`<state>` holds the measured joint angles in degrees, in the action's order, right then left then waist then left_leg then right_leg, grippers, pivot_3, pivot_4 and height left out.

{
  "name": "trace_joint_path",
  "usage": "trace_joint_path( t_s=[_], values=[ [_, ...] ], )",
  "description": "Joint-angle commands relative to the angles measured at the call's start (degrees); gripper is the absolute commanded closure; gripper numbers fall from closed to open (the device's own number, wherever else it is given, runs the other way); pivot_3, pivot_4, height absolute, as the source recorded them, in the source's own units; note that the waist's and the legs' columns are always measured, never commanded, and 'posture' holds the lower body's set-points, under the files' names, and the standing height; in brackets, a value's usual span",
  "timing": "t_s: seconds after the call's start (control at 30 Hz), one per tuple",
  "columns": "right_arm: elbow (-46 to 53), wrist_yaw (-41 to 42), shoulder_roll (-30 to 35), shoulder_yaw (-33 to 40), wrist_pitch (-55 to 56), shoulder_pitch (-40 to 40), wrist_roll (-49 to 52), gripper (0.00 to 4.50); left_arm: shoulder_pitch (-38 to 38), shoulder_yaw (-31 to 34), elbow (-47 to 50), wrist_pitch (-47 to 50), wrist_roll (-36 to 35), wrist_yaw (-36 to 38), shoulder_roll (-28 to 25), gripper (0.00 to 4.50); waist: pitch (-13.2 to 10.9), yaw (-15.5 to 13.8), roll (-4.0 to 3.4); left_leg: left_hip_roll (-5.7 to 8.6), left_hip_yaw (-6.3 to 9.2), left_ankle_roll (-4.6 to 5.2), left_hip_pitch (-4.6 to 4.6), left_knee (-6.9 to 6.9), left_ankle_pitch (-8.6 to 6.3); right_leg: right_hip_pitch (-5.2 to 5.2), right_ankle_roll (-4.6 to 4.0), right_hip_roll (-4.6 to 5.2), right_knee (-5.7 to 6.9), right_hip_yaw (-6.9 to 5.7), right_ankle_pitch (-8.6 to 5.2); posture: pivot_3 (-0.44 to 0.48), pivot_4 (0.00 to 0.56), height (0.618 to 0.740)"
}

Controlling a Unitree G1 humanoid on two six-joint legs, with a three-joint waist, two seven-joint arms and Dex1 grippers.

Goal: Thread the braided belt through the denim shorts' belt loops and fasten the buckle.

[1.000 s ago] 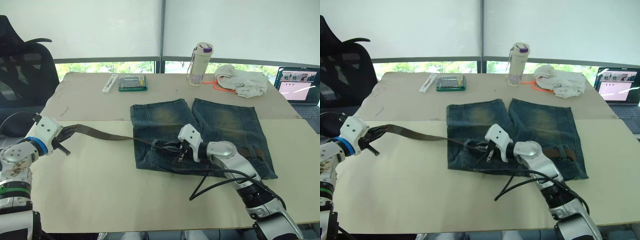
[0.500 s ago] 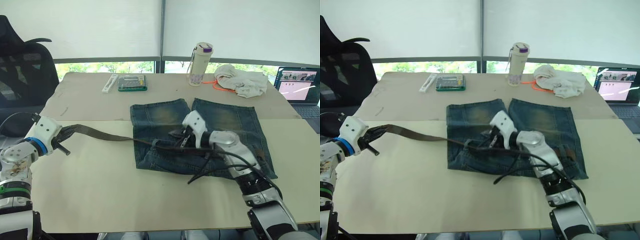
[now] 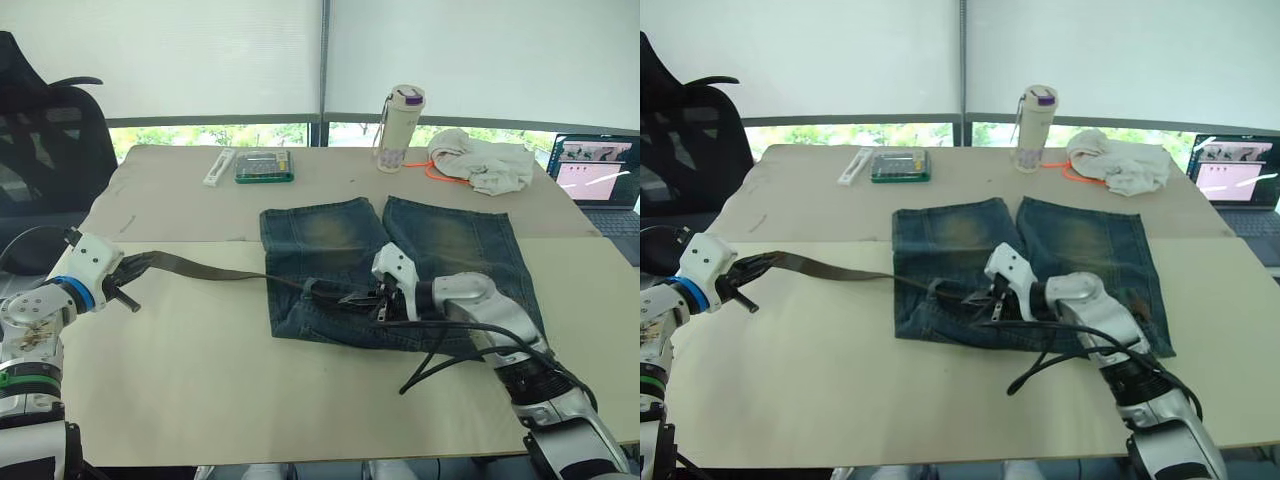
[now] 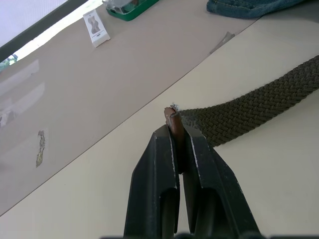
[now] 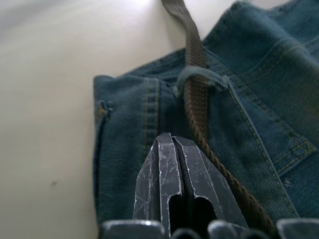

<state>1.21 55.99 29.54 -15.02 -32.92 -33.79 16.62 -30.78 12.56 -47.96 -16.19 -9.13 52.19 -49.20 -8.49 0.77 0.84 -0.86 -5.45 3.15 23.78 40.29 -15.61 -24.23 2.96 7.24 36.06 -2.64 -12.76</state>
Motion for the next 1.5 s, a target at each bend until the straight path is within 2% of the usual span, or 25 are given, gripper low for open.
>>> trace_joint_path(
  t_s=[0.03,0.2,0.5,0.63,0.67,0.77,0.93,1.03,1.23,1.5],
  values=[
    [-0.5,-1.4,-1.1,1.0,2.5,-1.3,-1.1,4.48,-0.5,1.3,1.9,0.0,-0.8,0.1,-1.6,4.50,0.0,0.0,0.00,0.00,0.00,0.00,0.00,0.01,0.00,0.01,0.00,0.00,0.00,0.00,0.00,0.000,0.150,0.737],
    [-4.8,-5.7,-3.6,1.8,5.0,-3.0,-4.3,4.48,-0.4,1.5,2.0,0.1,-0.9,0.5,-1.9,4.50,0.0,0.0,0.00,0.01,0.00,0.00,0.00,0.01,0.00,0.01,0.00,0.02,0.00,-0.01,0.00,0.000,0.150,0.737],
    [-9.4,-8.0,-3.9,0.3,5.5,-3.6,-9.1,4.48,-1.1,1.5,1.5,0.0,-0.9,0.5,-1.8,4.50,0.0,0.0,0.00,0.01,-0.02,-0.03,0.00,0.01,0.02,0.01,0.00,0.02,0.00,-0.04,0.00,0.000,0.150,0.737],
    [-10.9,-8.5,-4.8,0.6,4.9,-4.1,-9.6,4.48,-1.9,2.9,2.1,2.9,-3.8,2.3,-1.5,4.50,0.0,0.0,0.00,0.01,-0.02,-0.03,-0.01,0.01,0.02,0.01,0.00,0.02,0.01,-0.04,0.00,0.000,0.150,0.737],
    [-11.1,-8.6,-4.9,0.6,4.7,-4.1,-9.6,4.50,-2.0,3.4,2.6,4.0,-4.8,3.1,-1.5,3.72,0.0,0.1,0.00,0.01,-0.01,-0.03,0.00,0.01,0.02,0.01,0.00,0.02,0.01,-0.04,0.00,0.000,0.150,0.737],
    [-11.8,-8.9,-5.1,0.6,4.7,-4.0,-10.1,4.50,-2.9,5.5,4.0,9.0,-8.8,5.6,-1.6,2.79,0.0,0.1,0.00,0.00,-0.01,-0.03,-0.01,0.01,0.02,0.01,0.00,0.02,0.01,-0.04,0.00,0.000,0.150,0.737],
    [-11.7,-8.9,-5.1,1.2,4.5,-3.8,-9.9,4.50,-7.3,10.7,4.6,16.5,-15.2,4.4,-1.2,0.98,0.0,0.1,0.05,0.01,0.03,-0.03,0.00,0.04,0.02,0.05,0.00,0.02,0.01,-0.08,0.00,0.000,0.150,0.737],
    [-11.1,-9.1,-4.8,1.5,4.3,-3.4,-9.9,4.50,-6.1,8.9,12.0,22.0,-17.9,7.3,2.1,0.03,0.0,0.0,0.05,0.02,0.03,-0.03,-0.01,0.04,0.02,0.07,0.00,0.02,0.01,-0.07,0.00,0.000,0.150,0.737],
    [-10.7,-9.3,-4.9,1.5,4.0,-3.4,-9.9,4.50,-4.8,2.0,23.6,27.9,-17.2,7.2,8.8,0.01,0.0,0.0,0.06,0.04,0.04,-0.03,-0.01,0.10,0.02,0.10,0.00,0.04,0.02,-0.06,0.00,0.000,0.150,0.737],
    [-8.7,-9.9,-4.4,2.1,3.1,-2.9,-9.9,4.50,-10.1,-6.3,20.6,22.6,-11.6,1.2,23.8,0.01,0.0,-0.1,0.08,0.10,0.04,-0.03,-0.01,0.12,0.02,0.11,0.00,0.03,0.00,-0.03,0.00,0.000,0.150,0.737]
  ],
)
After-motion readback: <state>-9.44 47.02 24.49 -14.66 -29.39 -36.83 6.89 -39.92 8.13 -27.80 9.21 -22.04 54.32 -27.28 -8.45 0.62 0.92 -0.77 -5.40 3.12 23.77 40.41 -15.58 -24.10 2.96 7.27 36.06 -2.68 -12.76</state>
